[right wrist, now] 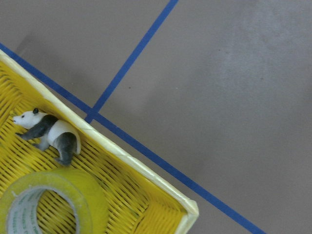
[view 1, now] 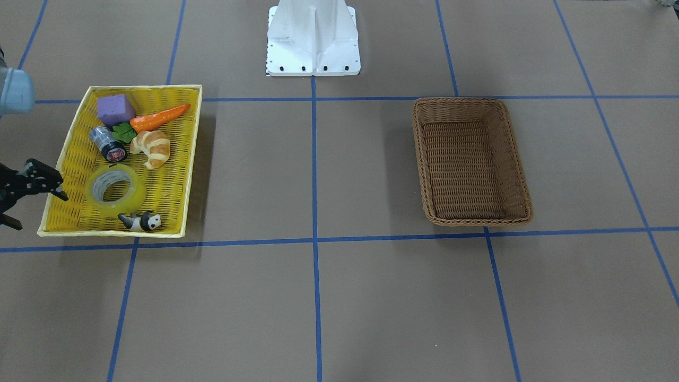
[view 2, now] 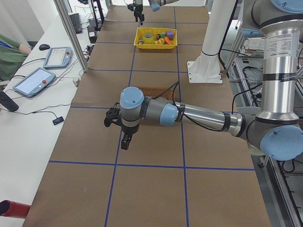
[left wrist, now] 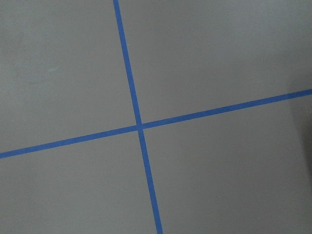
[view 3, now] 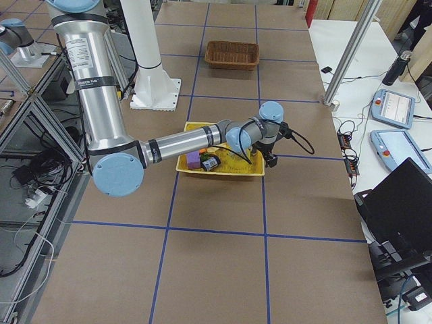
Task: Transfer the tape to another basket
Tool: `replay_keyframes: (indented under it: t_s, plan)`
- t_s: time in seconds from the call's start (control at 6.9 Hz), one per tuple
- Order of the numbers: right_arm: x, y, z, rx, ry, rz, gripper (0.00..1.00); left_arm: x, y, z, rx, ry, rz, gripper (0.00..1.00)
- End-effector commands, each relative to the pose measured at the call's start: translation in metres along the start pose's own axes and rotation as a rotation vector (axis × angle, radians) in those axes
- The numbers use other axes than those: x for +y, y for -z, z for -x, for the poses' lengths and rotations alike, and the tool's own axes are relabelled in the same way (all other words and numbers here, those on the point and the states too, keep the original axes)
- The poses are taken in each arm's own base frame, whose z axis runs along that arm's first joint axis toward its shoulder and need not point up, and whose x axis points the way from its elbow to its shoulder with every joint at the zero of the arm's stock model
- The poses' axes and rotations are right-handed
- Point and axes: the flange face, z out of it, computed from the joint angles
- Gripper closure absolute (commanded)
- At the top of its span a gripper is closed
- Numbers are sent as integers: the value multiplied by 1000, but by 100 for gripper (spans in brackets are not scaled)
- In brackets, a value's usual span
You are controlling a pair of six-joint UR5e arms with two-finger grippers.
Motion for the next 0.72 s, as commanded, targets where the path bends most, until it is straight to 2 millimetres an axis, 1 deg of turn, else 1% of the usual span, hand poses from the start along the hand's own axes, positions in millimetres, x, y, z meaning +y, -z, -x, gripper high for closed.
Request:
replay_keyframes:
  t_s: [0.0, 0.43, 0.58]
  plan:
    - [-9, -21, 29, -27, -31, 29, 0, -3, 2, -1, -2, -10, -14, 1]
    - [-1, -58, 37, -40, -33, 101, 0, -4, 4, -4, 0, -15, -24, 1]
    - [2, -66, 38, -41, -33, 116, 0, -4, 4, -4, 0, -14, -23, 1]
